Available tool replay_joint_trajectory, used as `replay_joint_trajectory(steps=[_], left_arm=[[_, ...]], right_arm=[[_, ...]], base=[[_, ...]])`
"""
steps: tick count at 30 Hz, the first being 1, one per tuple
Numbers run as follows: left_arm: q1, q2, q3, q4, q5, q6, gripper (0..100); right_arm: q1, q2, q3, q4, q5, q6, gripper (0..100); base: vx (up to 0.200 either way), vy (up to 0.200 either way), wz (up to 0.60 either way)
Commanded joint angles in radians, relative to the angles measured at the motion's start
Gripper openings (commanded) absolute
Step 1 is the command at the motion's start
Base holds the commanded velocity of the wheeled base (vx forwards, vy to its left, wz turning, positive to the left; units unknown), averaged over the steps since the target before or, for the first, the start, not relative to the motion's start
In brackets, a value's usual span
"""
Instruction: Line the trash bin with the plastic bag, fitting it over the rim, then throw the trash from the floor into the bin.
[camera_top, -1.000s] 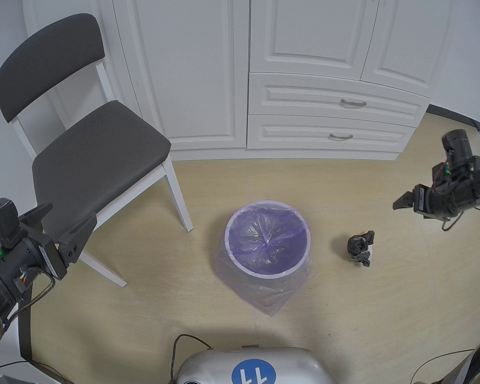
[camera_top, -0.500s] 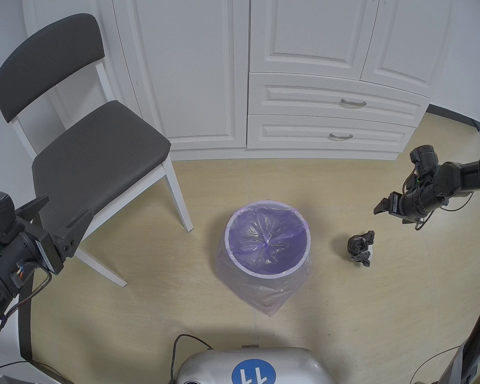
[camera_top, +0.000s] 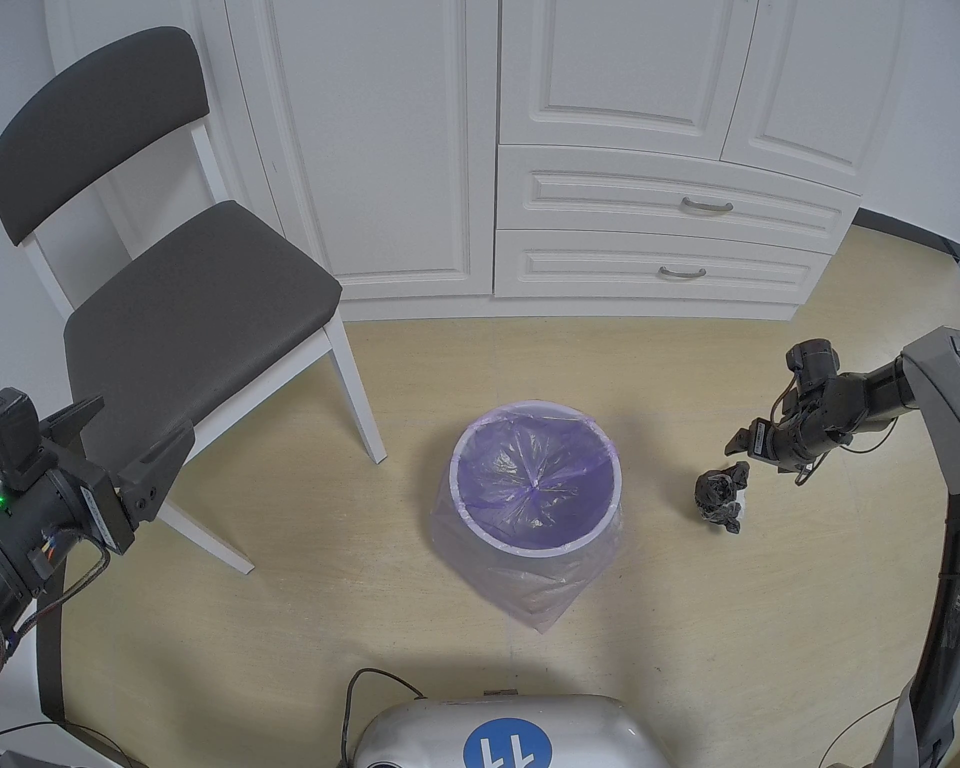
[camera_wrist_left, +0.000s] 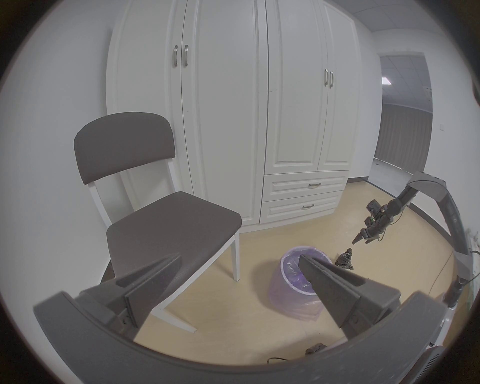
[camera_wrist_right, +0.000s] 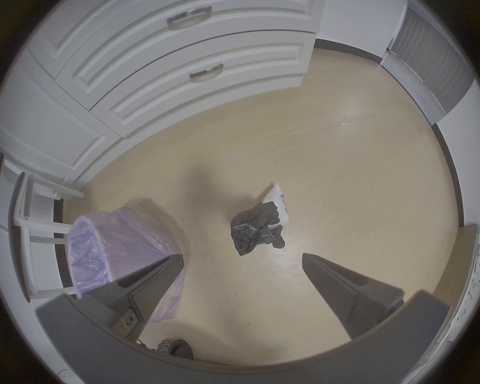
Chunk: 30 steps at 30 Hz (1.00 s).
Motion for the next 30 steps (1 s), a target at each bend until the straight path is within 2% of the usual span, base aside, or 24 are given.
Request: replay_joint_trajectory(steps=[1,6,16,27,30], left_arm=[[-0.005,0.007,-0.001,-0.001,0.0,0.001,100],[-0.003,0.008,0.0,-0.001,0.0,0.001,100],[-0.003,0.002,0.0,-0.001,0.003,0.001,100],[-0.003,0.007,-0.001,-0.01,0.003,0.001,100],[-0.003,0.007,-0.003,-0.011,0.003,0.001,100]], right_arm=[[-0.007,0.076,-0.021,-0.01,0.0,0.008,100],[-0.01,0.151,-0.058,-0.073,-0.001,0.092,100],[-0.01,0.272,-0.093,-0.213,-0.006,0.161,100],[-0.011,0.372,-0.21,-0.217,-0.021,0.25,100],[-0.007,0.412,-0.27,-0.217,-0.052,0.287,100]], base=[[0.0,0.0,0.0],[0.0,0.0,0.0],[0.0,0.0,0.0],[0.0,0.0,0.0],[0.0,0.0,0.0]])
